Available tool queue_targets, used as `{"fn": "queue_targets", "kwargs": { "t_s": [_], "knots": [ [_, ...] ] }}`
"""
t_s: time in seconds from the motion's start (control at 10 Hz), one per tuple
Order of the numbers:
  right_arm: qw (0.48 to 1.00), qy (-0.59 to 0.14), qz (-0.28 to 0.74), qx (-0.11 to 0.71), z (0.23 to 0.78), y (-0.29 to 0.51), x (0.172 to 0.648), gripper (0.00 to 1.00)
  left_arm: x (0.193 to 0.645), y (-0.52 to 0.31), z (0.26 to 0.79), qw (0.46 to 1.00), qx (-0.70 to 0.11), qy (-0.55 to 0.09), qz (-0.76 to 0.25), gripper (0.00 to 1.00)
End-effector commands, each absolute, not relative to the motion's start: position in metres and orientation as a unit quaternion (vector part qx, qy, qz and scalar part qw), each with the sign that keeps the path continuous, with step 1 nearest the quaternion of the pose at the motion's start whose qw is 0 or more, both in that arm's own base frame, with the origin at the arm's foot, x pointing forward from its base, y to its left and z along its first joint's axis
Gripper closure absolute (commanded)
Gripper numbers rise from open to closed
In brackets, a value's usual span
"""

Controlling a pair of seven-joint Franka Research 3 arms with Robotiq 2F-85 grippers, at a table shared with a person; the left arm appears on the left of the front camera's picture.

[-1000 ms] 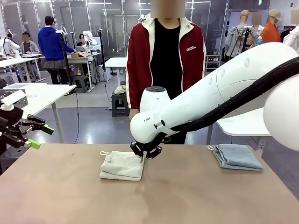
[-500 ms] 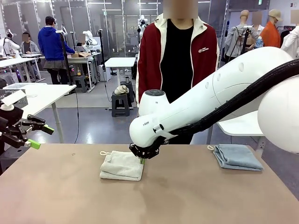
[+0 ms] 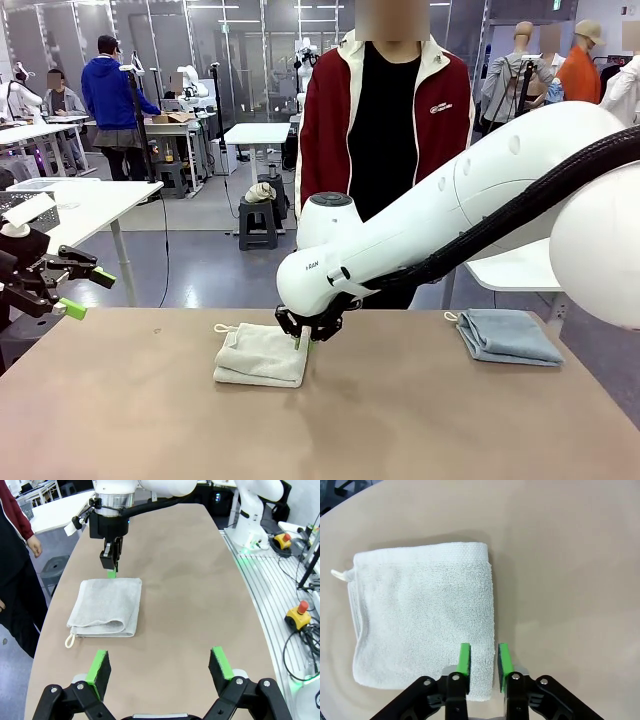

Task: Fold the towels and place them in the basket.
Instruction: Stack the folded Towel with hook on the right side of the table.

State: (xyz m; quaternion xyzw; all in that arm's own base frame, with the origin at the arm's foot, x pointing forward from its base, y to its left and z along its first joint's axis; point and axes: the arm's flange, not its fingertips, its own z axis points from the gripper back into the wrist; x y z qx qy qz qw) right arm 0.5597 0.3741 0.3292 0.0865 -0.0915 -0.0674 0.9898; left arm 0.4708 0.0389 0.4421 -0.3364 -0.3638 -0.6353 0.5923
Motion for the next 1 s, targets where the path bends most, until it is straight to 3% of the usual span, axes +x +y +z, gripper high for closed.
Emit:
{"fn": "queue_targets", "kwargs": {
  "t_s": [0.0, 0.9],
  "knots": [
    [0.989, -0.100, -0.066, 0.082, 0.328, 0.378, 0.564, 0.64, 0.470, 0.039, 0.443, 0.592, -0.336, -0.365, -0.636, 0.00],
    [0.991, -0.103, -0.054, 0.062, 0.302, 0.386, 0.574, 0.64, 0.470, 0.039, 0.443, 0.592, -0.336, -0.365, -0.636, 0.00]
  ]
}}
